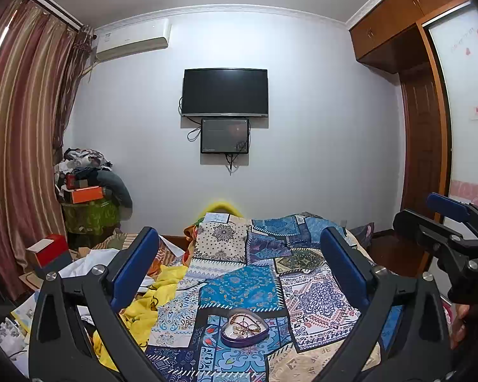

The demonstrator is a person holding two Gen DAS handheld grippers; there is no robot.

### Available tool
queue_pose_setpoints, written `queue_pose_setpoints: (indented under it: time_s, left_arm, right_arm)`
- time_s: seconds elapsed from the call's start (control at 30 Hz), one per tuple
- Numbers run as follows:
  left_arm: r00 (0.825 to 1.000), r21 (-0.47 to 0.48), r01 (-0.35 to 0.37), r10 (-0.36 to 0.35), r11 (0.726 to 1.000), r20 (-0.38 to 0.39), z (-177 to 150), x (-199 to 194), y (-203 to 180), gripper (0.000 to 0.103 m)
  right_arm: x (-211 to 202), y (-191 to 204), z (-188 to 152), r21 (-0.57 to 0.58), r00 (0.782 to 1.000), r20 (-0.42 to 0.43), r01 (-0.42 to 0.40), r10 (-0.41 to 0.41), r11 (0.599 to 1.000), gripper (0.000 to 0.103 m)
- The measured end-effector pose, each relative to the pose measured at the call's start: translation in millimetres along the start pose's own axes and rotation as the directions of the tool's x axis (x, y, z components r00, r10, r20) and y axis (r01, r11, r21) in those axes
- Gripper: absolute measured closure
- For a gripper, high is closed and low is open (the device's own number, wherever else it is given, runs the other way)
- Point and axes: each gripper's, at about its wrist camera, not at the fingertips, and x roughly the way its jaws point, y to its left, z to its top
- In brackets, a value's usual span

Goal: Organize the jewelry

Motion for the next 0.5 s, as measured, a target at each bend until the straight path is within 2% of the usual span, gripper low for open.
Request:
queue_pose_setpoints:
  time_s: [0.5]
  left_arm:
    - [1.0, -0.013, -0.006, 0.006, 1.0, -0.008, -2.9, 4.2, 2.4, 0.001]
  right_arm:
    - [-0.6, -4.8, 0.1, 0.014, 1.0, -0.013, 0.001, 0.0, 1.0, 0.002]
